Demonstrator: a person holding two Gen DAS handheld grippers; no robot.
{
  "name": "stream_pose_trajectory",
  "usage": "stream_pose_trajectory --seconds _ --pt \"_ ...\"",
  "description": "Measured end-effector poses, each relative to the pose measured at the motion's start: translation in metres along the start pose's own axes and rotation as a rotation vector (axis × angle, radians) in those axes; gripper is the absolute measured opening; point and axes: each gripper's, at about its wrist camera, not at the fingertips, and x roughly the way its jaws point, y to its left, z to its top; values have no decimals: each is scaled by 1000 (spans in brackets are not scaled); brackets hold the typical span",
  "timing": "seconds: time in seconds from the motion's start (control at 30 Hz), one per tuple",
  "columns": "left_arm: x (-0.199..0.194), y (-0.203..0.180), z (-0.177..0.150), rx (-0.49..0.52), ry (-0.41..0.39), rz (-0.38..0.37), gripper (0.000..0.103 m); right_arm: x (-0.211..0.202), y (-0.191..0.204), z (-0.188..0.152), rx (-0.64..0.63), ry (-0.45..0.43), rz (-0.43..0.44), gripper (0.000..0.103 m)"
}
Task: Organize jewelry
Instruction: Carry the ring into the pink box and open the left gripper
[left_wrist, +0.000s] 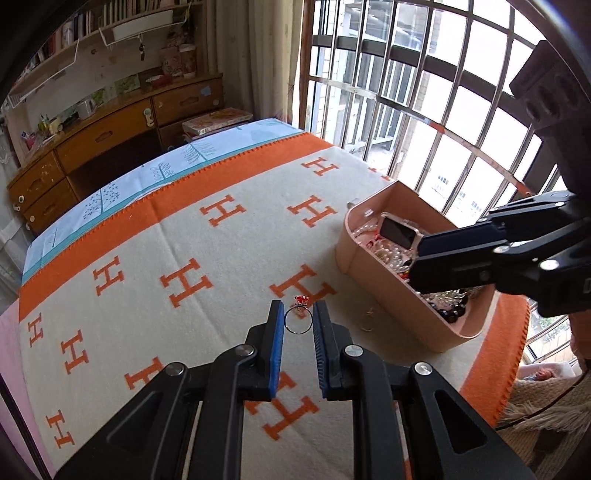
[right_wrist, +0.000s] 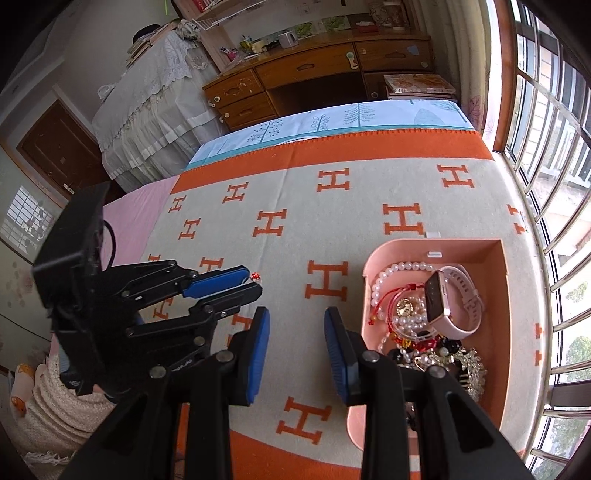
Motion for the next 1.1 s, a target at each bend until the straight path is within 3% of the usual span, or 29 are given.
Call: stream_pose_trajectory --seconds 0.27,0.47,0.6,0.8,0.87,1.03,1.1 --pt "-18 -53 27 22 -65 -89 13 -27 -49 -31 124 -90 -73 31" --pt "0 -85 38 16 -35 -133 13 -50 -80 -59 177 -179 -145 31" --pt "17 -96 38 0 14 -113 14 -56 -92 -74 166 -207 -189 31" --pt "36 -109 25 -5 73 -65 15 -48 -107 -83 176 -183 -154 31" --pt "35 -112 21 2 69 -26 23 -45 -112 -83 178 -176 -136 31" --pt "25 -110 17 0 57 23 31 -44 -111 -82 155 -189 -108 31" --pt "19 -107 17 -7 43 33 48 -45 -107 -82 138 -200 -103 31"
